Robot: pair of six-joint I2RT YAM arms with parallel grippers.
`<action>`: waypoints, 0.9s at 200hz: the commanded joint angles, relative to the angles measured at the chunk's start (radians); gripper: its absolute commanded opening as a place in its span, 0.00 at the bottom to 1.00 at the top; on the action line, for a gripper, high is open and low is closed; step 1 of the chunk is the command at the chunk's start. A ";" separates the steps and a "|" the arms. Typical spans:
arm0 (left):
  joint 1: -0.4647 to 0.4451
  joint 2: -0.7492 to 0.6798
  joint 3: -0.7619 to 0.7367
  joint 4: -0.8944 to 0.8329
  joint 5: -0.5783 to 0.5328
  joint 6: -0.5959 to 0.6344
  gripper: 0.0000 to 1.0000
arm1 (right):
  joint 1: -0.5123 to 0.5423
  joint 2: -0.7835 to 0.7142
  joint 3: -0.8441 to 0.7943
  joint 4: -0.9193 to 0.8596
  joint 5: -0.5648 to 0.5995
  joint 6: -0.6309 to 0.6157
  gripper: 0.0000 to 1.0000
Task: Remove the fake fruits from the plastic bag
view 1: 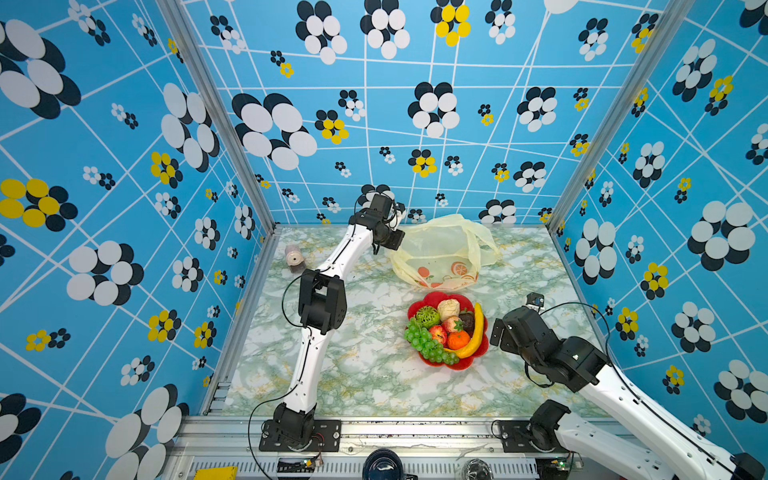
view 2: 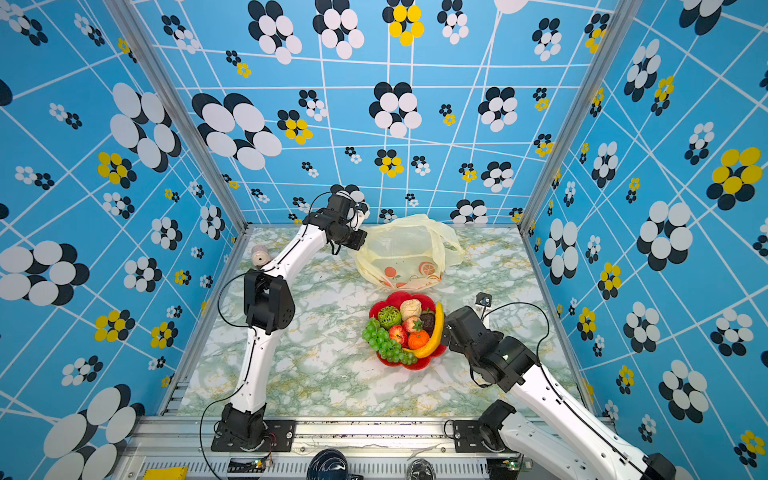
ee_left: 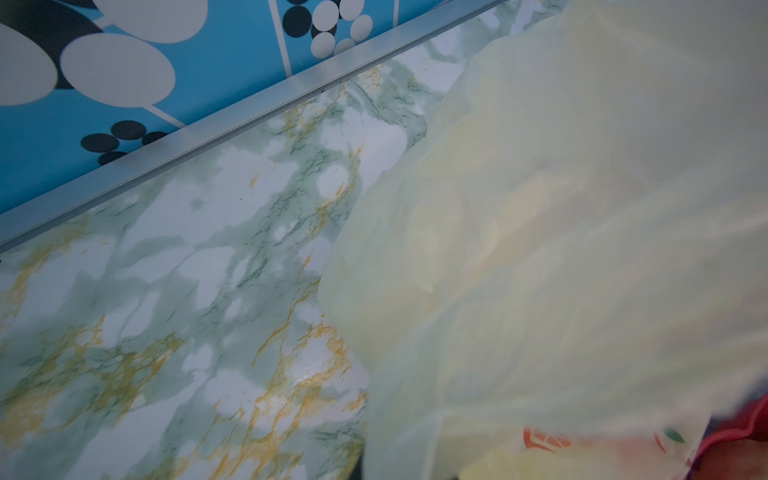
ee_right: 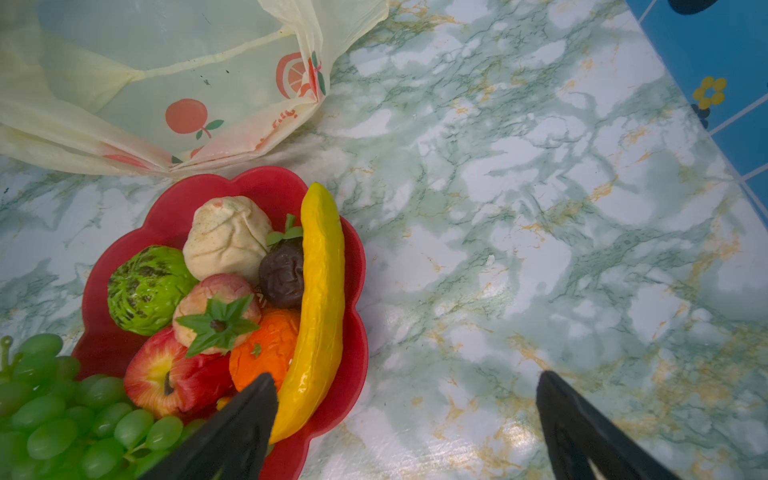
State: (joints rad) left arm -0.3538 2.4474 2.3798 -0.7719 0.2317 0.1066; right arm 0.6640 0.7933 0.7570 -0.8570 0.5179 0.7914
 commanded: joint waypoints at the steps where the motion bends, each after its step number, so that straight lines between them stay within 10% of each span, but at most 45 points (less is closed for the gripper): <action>1: 0.008 0.061 0.092 -0.079 -0.005 0.048 0.05 | -0.006 -0.028 -0.024 0.004 -0.010 0.082 0.99; 59: -0.003 0.077 0.129 -0.053 -0.100 0.023 0.30 | -0.007 -0.037 -0.041 0.021 -0.046 0.118 0.99; 132: -0.061 -0.076 0.130 -0.096 -0.242 -0.136 1.00 | -0.009 -0.101 -0.066 0.023 -0.117 0.137 0.99; 180: -0.069 -0.314 -0.101 -0.030 -0.217 -0.258 0.99 | -0.016 -0.129 -0.075 -0.016 -0.129 0.173 0.99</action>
State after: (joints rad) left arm -0.4271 2.2761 2.3638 -0.8307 0.0254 -0.0719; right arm 0.6575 0.6804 0.6994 -0.8352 0.4080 0.9302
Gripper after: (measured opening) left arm 0.992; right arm 0.991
